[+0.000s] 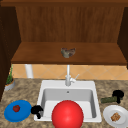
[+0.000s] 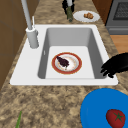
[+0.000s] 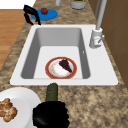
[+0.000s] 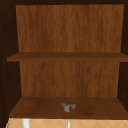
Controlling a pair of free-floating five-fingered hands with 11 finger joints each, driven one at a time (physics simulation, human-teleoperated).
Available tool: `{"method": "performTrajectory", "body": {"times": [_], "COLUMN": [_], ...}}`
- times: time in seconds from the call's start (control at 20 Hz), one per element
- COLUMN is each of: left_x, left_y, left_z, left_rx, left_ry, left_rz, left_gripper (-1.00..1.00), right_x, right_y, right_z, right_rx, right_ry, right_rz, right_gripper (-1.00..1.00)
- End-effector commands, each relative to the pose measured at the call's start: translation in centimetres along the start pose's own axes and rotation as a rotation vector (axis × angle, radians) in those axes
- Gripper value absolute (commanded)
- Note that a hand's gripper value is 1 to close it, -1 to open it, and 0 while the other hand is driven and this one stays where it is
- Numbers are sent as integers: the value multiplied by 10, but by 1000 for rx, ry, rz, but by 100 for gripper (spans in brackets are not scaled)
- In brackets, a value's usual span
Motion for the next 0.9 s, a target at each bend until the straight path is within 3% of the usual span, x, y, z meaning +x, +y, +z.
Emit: {"method": "performTrajectory", "body": {"times": [0.0, 0.05, 0.2, 0.25, 0.45, 0.5, 0.55, 0.85], "left_x": [0, 0, 0, 0, 0, 0, 0, 0], "left_y": [0, 0, 0, 0, 0, 0, 0, 0], "left_z": [0, 0, 0, 0, 0, 0, 0, 0], "left_rx": [0, 0, 0, 0, 0, 0, 0, 0], "left_ry": [0, 0, 0, 0, 0, 0, 0, 0], "left_rz": [0, 0, 0, 0, 0, 0, 0, 0], "left_gripper": [0, 0, 0, 0, 0, 0, 0, 0], "right_x": [-2, 0, -4, -9, -7, -5, -8, -20], "right_y": [16, 23, 33, 29, 13, 10, 7, -36], "right_z": [-15, -20, -32, -39, -38, -35, -34, -4], "right_rx": [11, 13, 27, 71, 175, 160, 176, 275], "right_ry": [46, 51, 27, 28, -21, -15, -11, -7], "right_rz": [38, 47, -1, -37, -67, -78, -107, -111], "right_gripper": [100, 100, 100, 100, 100, -100, -100, -100]}}
